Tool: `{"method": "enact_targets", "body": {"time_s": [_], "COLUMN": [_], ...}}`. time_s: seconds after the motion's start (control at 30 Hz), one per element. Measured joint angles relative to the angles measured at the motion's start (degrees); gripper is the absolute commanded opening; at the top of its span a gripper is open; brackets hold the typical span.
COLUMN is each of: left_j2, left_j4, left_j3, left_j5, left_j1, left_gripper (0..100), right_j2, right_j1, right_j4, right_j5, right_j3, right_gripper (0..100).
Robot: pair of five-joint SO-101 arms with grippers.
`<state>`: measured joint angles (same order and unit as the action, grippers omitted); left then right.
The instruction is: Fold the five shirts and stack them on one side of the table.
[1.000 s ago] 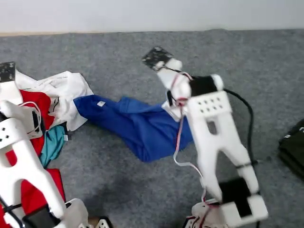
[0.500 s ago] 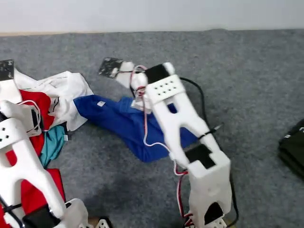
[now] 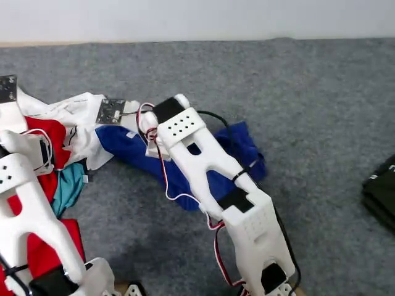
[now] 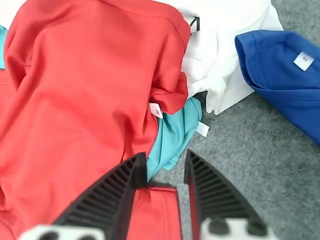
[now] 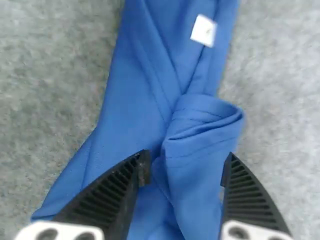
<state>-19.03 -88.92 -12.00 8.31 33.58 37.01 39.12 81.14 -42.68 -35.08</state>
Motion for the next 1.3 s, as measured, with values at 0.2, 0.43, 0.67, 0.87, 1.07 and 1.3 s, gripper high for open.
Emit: {"method": "enact_targets", "body": {"time_s": [0.2, 0.43, 0.67, 0.87, 1.07, 1.3], "left_j2": [4.6, 9.1, 9.5, 9.6, 9.6, 9.6], "left_j4": [0.0, 0.0, 0.0, 0.0, 0.0, 0.0], "left_j3": [0.0, 0.0, 0.0, 0.0, 0.0, 0.0], "left_j5": [0.0, 0.0, 0.0, 0.0, 0.0, 0.0], "left_j1": [-0.1, -0.1, -0.1, -0.1, -0.1, -0.1], "left_gripper": [14, 14, 14, 14, 14, 14], "right_j2": [3.1, 3.7, 3.7, 3.7, 3.6, 3.6], "right_j1": [-0.1, -1.8, -3.4, -4.4, -4.6, -4.6], "right_j4": [-3.3, -6.6, -6.6, -6.6, -6.6, -6.6], "right_j5": [0.0, -0.2, -0.2, -0.2, -0.2, -0.2], "right_j3": [0.0, 0.0, 0.0, -0.5, -6.8, -7.1], "right_gripper": [24.0, 15.7, 14.7, 14.7, 14.7, 14.7]}}
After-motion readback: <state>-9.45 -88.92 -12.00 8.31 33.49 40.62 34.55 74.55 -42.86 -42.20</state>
